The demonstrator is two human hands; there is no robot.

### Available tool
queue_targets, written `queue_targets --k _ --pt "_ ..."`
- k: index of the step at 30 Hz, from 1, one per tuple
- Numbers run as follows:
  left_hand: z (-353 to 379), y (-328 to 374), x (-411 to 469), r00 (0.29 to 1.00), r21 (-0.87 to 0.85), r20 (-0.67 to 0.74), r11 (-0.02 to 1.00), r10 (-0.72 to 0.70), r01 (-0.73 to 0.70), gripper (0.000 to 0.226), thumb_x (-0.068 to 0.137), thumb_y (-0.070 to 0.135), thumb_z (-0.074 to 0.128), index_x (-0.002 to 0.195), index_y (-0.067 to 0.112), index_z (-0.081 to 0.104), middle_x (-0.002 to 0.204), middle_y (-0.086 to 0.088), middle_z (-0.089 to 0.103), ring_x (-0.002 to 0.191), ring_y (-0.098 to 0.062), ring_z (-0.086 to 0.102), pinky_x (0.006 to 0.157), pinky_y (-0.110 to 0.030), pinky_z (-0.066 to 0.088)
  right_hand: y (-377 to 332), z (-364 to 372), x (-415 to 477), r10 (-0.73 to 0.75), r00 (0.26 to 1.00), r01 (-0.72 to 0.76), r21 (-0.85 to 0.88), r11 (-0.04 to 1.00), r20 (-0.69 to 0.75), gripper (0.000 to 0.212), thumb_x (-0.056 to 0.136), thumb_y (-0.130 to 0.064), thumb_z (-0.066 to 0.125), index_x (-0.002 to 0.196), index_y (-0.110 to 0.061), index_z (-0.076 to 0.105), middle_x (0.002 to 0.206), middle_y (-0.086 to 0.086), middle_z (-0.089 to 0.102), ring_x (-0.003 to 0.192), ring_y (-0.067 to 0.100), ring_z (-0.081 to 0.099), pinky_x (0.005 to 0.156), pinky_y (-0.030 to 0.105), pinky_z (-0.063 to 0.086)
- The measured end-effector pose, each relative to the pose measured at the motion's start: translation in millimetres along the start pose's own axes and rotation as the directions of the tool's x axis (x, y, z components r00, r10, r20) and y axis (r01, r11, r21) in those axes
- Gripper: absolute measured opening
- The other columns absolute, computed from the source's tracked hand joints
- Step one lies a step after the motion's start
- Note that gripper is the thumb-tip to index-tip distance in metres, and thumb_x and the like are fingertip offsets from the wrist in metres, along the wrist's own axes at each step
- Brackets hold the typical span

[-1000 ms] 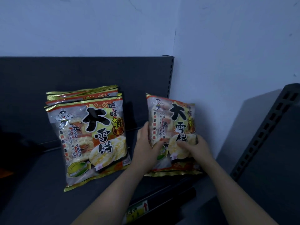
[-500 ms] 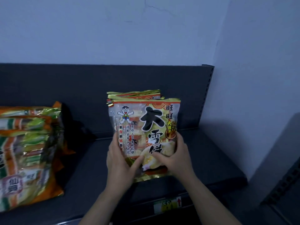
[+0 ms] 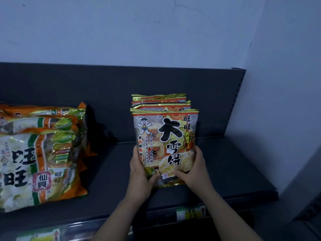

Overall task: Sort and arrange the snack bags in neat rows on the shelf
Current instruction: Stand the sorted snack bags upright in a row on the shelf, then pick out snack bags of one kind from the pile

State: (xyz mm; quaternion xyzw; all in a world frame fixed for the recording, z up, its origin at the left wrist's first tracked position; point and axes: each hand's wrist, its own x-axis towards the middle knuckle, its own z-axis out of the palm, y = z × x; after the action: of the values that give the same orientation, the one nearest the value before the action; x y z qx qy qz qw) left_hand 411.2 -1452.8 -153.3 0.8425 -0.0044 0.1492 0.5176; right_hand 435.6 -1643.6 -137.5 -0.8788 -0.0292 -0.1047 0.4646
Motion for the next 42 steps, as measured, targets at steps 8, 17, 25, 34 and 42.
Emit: queue_targets --k 8,17,25,34,42 --pt "-23.3 22.9 -4.8 0.991 0.077 -0.098 0.993 0.092 -0.084 0.101 0.085 0.037 0.071 0.155 0.023 -0.001 0.157 -0.002 0.017 0.144 -0.013 0.02 0.109 -0.024 0.023 -40.6 -0.2 -10.9 -0.241 0.959 0.197 -0.259 0.945 -0.149 0.098 0.079 -0.041 0.075 0.151 -0.022 0.011 0.158 -0.001 0.006 0.146 0.016 0.003 0.12 0.04 0.017" --pt "-122.5 13.0 -14.6 0.936 0.227 -0.304 0.968 0.179 -0.111 0.079 0.091 0.028 0.065 0.153 0.016 0.018 0.153 -0.004 0.035 0.139 -0.015 0.032 0.111 -0.027 0.028 -121.6 68.4 -21.0 -0.422 0.905 0.396 -0.268 0.878 -0.046 0.086 0.08 -0.047 0.07 0.149 -0.018 0.028 0.157 -0.001 0.016 0.146 0.015 0.011 0.119 0.035 0.021" --pt "-250.0 -39.5 -20.6 0.872 0.436 -0.469 0.895 0.14 0.091 0.099 0.081 0.044 0.072 0.153 0.007 0.015 0.157 -0.014 0.023 0.146 -0.029 0.016 0.117 -0.044 0.019 -198.3 165.5 -37.6 -0.303 0.918 0.334 -0.086 0.939 0.256 0.106 0.079 -0.066 0.061 0.154 -0.021 0.002 0.161 -0.01 -0.001 0.148 0.009 -0.002 0.122 0.036 0.012" --pt "-345.4 -89.1 4.8 0.907 0.031 -0.328 0.957 -0.263 0.289 0.142 0.054 0.063 0.084 0.154 0.028 -0.01 0.162 -0.002 0.01 0.146 -0.029 0.022 0.11 -0.047 0.039 -237.6 240.1 -31.9 -0.134 0.956 0.117 0.081 0.99 0.259 0.129 0.065 -0.06 0.079 0.149 -0.039 -0.016 0.16 -0.004 0.014 0.144 0.02 0.024 0.114 0.046 0.032" --pt "-364.5 -101.3 38.9 0.959 -0.101 -0.143 0.967 -0.247 0.234 0.113 0.067 0.039 0.086 0.152 0.024 0.013 0.105 0.002 0.056 0.072 -0.008 0.052 0.053 -0.013 0.048 -247.2 258.3 -13.8 -0.234 0.945 0.205 0.146 0.968 0.227 0.137 0.057 -0.045 0.09 0.139 -0.06 -0.019 0.153 -0.004 0.027 0.138 0.016 0.034 0.11 0.051 0.036"
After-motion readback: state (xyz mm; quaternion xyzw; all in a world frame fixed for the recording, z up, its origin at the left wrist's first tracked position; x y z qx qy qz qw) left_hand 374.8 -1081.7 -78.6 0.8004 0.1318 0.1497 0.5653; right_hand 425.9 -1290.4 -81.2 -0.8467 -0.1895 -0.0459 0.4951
